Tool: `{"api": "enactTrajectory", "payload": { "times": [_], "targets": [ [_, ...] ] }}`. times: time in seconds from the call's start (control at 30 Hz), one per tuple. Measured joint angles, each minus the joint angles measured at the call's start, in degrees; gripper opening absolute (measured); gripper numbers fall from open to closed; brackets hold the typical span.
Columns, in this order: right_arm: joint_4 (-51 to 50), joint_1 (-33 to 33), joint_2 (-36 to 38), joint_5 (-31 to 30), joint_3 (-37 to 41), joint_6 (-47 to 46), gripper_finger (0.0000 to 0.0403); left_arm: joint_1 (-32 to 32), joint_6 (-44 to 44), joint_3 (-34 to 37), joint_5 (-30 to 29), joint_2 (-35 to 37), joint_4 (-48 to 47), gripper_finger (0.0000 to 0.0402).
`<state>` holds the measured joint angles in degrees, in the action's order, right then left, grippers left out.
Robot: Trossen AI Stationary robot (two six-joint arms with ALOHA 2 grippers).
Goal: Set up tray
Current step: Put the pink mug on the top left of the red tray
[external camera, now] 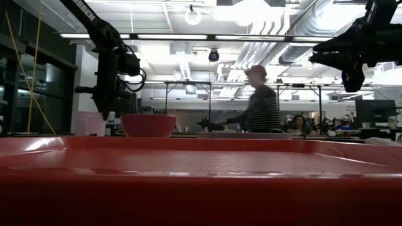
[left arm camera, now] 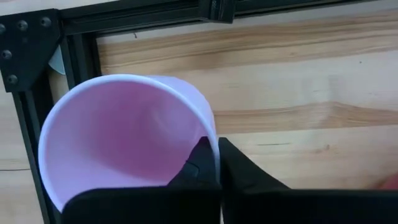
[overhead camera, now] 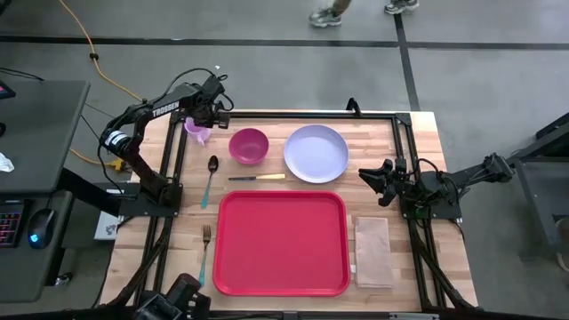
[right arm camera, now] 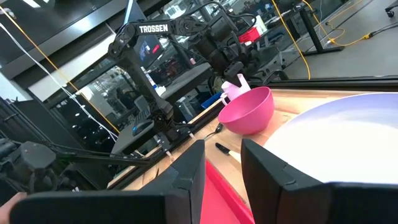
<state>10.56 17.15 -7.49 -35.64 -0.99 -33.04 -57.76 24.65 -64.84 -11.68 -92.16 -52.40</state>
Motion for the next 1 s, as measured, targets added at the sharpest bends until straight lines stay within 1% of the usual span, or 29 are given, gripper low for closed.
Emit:
{"api": "enactTrajectory", "payload": {
  "times": [0.13,0.27,0.47,0.67,0.83,1.0],
  "targets": [
    [0.0,0.0,0.0,0.0,0.0,0.0,0.0083,0.0,0.6,0.0,0.0,0.0,-0.3,0.0031],
    [0.0,0.0,0.0,0.0,0.0,0.0,0.0083,0.0,0.6,0.0,0.0,0.0,-0.5,0.0016],
    [0.0,0.0,0.0,0.0,0.0,0.0,0.0083,0.0,0.7,0.0,0.6,0.0,-0.9,0.0016],
    [-0.3,0.0,0.0,0.0,0.0,0.0,0.0083,0.0,-0.3,0.0,0.9,0.5,-3.2,0.0016],
    [-0.4,0.0,0.0,0.0,0.0,0.0,0.0083,0.0,-0.4,0.0,1.2,3.2,-4.0,0.0016],
    [-0.4,0.0,0.0,-0.1,0.0,0.0,0.0083,0.0,-1.1,0.0,3.4,7.7,-5.5,0.0016]
  ]
}}
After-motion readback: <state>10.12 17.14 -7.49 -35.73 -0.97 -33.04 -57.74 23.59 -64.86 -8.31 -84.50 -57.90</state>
